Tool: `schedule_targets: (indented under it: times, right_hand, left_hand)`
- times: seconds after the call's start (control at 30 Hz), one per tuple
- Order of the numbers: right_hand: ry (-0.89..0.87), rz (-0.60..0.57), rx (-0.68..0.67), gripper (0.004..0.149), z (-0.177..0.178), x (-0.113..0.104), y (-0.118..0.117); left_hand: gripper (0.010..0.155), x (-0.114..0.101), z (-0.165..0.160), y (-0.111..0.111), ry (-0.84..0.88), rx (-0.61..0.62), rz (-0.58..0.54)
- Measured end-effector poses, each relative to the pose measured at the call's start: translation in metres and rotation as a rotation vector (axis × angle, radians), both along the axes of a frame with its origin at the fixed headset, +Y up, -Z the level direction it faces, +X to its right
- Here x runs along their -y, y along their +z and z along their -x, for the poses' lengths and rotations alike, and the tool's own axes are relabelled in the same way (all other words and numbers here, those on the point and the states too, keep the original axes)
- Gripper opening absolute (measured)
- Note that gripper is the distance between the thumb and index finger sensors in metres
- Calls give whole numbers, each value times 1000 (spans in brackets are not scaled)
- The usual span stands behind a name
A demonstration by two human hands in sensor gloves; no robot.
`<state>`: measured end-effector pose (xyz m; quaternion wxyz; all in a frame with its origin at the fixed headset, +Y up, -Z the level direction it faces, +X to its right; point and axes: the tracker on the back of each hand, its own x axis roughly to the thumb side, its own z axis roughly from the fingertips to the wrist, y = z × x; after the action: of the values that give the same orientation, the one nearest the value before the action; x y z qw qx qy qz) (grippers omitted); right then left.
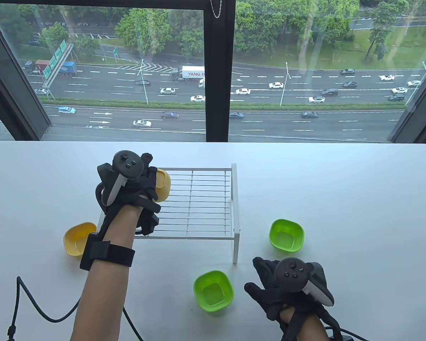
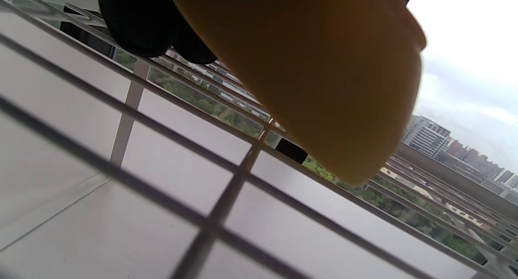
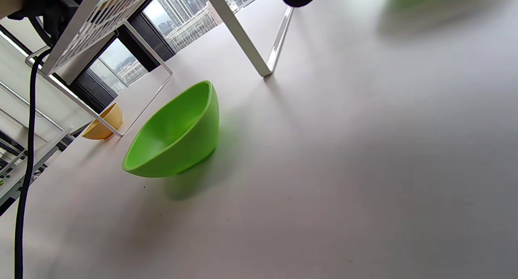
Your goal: Flip small dish upside down onto kitchen shelf
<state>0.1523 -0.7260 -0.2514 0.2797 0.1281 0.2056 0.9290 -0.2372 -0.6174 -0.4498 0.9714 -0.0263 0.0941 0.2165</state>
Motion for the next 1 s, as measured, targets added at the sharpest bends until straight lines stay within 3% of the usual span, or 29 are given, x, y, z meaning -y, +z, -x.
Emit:
schedule_targets:
  times: [0.27,0.37,0.53,0.63,0.73,0.87,1.0]
  right_hand:
    - [-4,13,2,83,1,0,0]
    - [-5,20,0,83,1,1,0]
    - [-10,-5,-7,83,1,0,0]
    - [-22,-20,-3,83,0,-1,0]
    - [-22,-22,-4,83,1,-1,0]
    - [-23,-15,-7,83,1,-1,0]
    - [-17,-12,-11,83,2,0,0]
  left_hand:
    - [56,4,-3,-5,-68,-62,44]
    - [55,3,-9,-7,-180,-87,97]
    - [55,1,-12,-5,-195,-95,90]
    - [56,-3,-10,-1,-199,-105,40]
    - [58,-12,-8,9,-188,-90,-79]
    - [62,-20,-7,25,-166,-25,-109]
    - [64,-39,-9,50,-144,64,-223]
